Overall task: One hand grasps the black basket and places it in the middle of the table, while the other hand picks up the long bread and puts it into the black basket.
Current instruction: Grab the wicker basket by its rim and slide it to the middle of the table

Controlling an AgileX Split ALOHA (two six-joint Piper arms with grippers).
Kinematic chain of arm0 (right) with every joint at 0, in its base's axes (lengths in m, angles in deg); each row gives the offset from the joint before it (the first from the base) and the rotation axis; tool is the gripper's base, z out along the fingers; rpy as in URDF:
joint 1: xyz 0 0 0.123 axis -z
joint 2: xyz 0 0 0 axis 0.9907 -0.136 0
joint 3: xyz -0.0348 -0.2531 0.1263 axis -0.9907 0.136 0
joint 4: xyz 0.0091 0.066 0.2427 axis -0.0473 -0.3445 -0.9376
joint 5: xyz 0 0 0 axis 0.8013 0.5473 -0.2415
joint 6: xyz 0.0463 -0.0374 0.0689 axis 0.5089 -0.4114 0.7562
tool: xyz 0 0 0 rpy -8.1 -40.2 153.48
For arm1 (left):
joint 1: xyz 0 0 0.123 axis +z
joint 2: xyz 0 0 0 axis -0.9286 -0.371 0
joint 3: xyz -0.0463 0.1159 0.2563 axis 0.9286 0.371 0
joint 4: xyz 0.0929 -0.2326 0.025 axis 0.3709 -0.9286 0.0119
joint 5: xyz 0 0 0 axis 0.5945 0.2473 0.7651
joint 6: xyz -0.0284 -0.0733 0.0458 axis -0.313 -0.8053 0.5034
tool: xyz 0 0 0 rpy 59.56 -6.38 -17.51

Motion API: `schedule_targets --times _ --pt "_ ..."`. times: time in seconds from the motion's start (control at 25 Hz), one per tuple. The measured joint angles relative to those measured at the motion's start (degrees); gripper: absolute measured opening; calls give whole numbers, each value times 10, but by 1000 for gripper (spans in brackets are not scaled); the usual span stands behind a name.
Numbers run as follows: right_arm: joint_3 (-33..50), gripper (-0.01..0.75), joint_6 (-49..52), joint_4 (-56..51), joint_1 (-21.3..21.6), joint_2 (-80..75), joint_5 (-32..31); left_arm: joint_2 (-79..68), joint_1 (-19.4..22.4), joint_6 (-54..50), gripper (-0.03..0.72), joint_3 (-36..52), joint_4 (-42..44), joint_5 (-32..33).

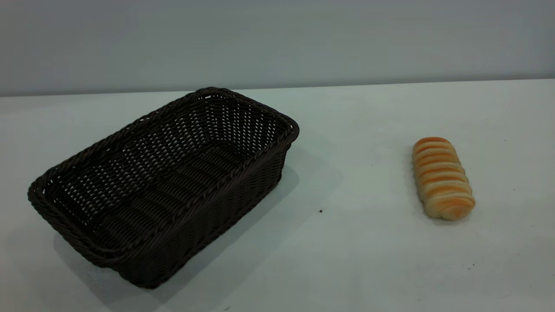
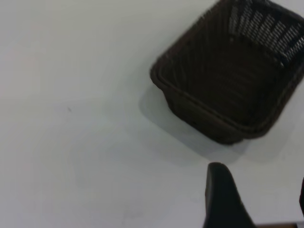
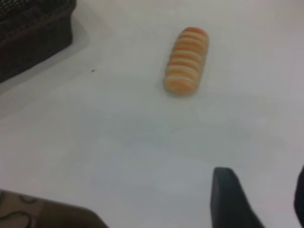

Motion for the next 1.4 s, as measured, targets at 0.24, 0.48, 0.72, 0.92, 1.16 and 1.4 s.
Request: schedule_targets --times 0.24,0.48,0.72,0.92,1.16,1.4 --pt "0 533 -10 -7 0 -64 66 -164 0 5 455 0 -1 -61" --pt "0 589 -54 -28 0 -173 109 -389 0 37 455 -15 -11 -141" --pt "0 587 -111 -93 0 -268 157 -600 0 92 455 -98 -71 -192" --pt "0 587 -135 -101 0 -284 169 -724 0 88 455 -142 -127 -203" --pt "0 587 -137 -102 0 -284 171 -812 0 -72 455 -143 -139 -216" --pt "0 587 -137 -102 0 -284 171 -870 0 -238 455 -144 -118 -279"
